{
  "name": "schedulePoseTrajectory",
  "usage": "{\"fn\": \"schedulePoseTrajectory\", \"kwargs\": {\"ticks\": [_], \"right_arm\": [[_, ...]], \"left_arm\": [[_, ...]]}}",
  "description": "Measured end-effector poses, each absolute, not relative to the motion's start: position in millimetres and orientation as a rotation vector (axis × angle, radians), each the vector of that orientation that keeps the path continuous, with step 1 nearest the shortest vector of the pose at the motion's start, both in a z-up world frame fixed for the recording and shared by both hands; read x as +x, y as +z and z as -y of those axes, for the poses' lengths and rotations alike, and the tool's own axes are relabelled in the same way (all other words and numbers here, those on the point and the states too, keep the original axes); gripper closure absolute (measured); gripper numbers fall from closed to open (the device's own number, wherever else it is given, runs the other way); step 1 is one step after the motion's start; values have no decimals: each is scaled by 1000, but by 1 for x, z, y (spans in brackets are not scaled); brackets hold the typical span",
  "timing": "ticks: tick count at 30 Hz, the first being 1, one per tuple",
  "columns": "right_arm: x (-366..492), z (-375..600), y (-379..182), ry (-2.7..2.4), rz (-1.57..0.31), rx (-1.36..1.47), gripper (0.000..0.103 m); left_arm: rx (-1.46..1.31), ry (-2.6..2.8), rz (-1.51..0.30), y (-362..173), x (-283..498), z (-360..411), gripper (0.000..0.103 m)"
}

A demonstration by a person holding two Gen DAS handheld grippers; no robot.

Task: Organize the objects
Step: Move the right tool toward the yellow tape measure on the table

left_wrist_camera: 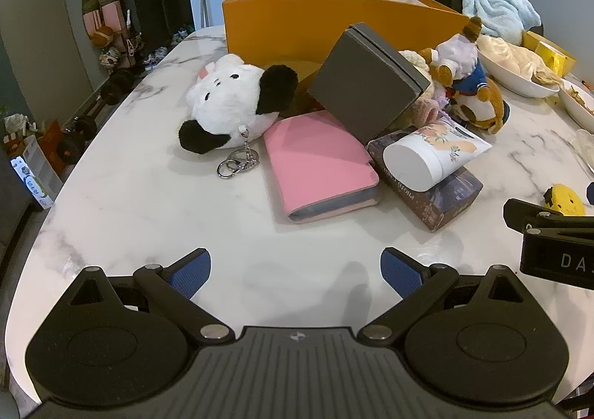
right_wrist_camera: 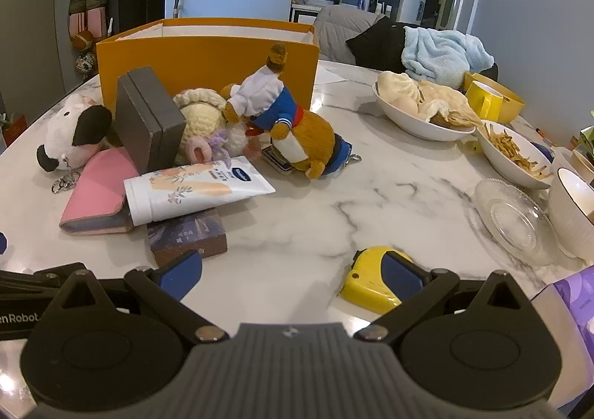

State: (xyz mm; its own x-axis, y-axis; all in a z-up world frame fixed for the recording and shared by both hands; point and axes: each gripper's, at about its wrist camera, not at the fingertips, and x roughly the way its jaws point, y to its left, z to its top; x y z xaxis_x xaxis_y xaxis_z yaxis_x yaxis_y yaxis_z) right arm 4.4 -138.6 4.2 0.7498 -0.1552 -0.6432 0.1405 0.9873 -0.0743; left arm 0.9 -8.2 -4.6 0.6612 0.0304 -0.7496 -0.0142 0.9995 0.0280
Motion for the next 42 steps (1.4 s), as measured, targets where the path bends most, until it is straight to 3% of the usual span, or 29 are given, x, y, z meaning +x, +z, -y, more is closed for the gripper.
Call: {"fn": "schedulePoseTrajectory", "kwargs": {"ticks": [42], "right_arm": [[4,157,-11,-227,-729,7,1]], "left_arm": [[54,31,-856,-13,10,21,0]]}}
